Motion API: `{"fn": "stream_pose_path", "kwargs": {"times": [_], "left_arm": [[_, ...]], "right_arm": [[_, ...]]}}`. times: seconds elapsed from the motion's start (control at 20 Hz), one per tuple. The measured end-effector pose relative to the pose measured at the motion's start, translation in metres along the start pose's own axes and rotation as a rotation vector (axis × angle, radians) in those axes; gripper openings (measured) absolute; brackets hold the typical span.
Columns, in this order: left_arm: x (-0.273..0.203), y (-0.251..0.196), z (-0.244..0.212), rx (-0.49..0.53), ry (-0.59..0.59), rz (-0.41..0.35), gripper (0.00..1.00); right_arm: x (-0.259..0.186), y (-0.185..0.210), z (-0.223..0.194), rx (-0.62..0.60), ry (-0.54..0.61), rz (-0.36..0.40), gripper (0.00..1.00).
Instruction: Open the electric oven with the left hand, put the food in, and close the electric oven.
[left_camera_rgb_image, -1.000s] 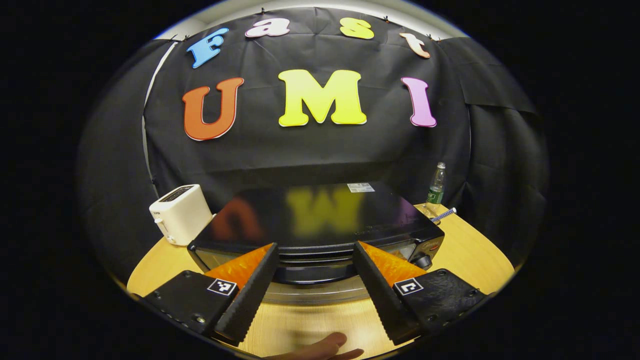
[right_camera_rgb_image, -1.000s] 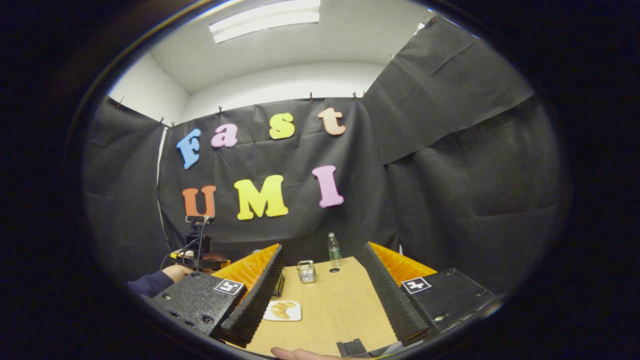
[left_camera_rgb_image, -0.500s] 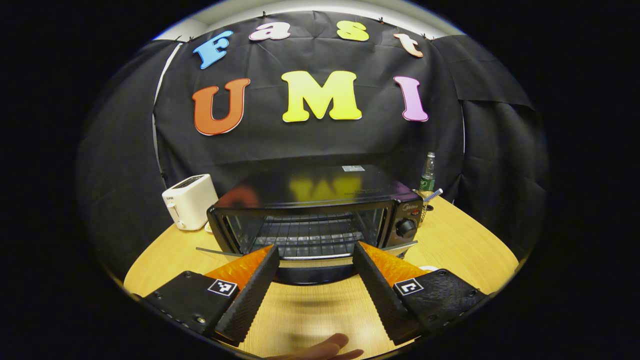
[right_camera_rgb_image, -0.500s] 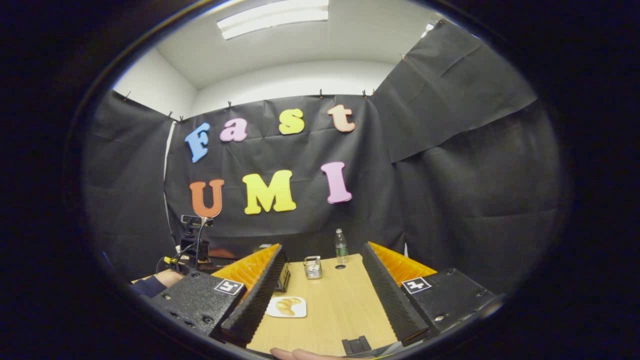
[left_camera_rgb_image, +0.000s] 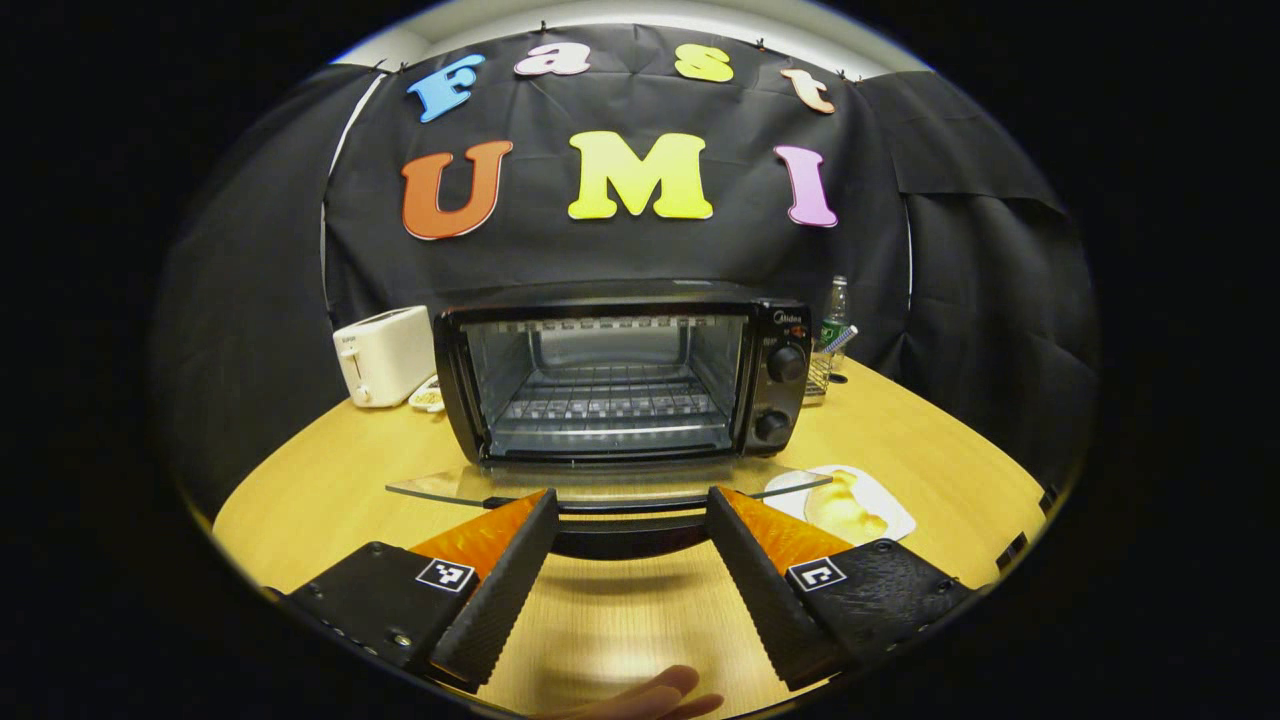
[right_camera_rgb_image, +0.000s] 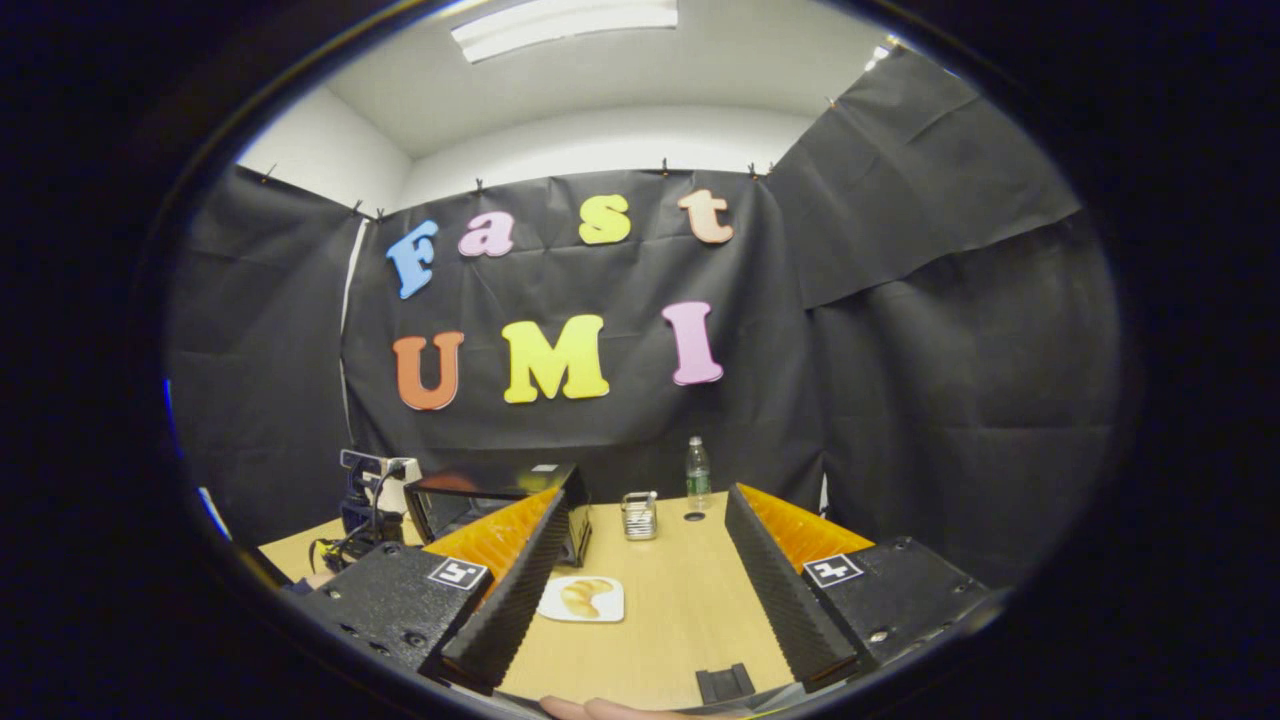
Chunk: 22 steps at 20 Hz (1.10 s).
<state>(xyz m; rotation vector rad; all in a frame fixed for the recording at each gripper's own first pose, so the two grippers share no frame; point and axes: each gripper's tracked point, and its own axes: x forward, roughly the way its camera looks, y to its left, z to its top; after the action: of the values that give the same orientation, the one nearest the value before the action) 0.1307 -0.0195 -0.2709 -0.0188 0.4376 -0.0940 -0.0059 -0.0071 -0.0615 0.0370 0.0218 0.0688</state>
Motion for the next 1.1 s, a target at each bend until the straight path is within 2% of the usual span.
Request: {"fn": "stream_pose_path", "kwargs": {"times": [0.25,0.3,0.35,0.4,0.45,0.55,0.75,0.8,0.85,1.0,1.1], "left_arm": [[0.0,-0.002,-0.044,-0.04,0.079,-0.013,0.98],[0.0,-0.003,-0.054,-0.043,0.109,-0.02,0.91],[-0.001,-0.003,-0.06,-0.042,0.125,-0.025,0.96],[-0.001,-0.002,-0.059,-0.049,0.111,-0.029,0.89],[-0.001,-0.003,-0.056,-0.052,0.102,-0.038,0.96],[-0.001,-0.002,-0.064,-0.052,0.131,-0.044,0.95],[-0.003,0.007,-0.054,-0.063,0.089,-0.015,0.94],[-0.008,0.013,-0.051,-0.074,0.087,0.006,0.94],[-0.015,0.018,-0.043,-0.085,0.072,0.017,0.94],[-0.042,0.021,-0.007,-0.114,-0.004,-0.003,0.94],[-0.069,0.029,0.015,-0.088,-0.046,0.021,0.94]], "right_arm": [[0.009,0.008,-0.01,-0.009,0.03,0.006,0.96],[0.01,0.008,-0.013,-0.007,0.034,0.01,0.96],[0.012,0.01,-0.016,-0.007,0.04,0.012,0.96],[0.015,0.01,-0.018,-0.006,0.049,0.01,0.96],[0.016,0.01,-0.021,-0.006,0.056,0.009,0.96],[0.022,0.012,-0.026,-0.006,0.068,0.008,0.96],[0.037,0.02,-0.045,0.027,0.106,0.025,0.96],[0.043,0.023,-0.05,0.041,0.114,0.041,1.0],[0.048,0.027,-0.056,0.047,0.129,0.055,0.96],[0.07,0.03,-0.077,0.035,0.175,0.067,0.96],[0.088,0.038,-0.097,0.029,0.21,0.072,0.96]]}}
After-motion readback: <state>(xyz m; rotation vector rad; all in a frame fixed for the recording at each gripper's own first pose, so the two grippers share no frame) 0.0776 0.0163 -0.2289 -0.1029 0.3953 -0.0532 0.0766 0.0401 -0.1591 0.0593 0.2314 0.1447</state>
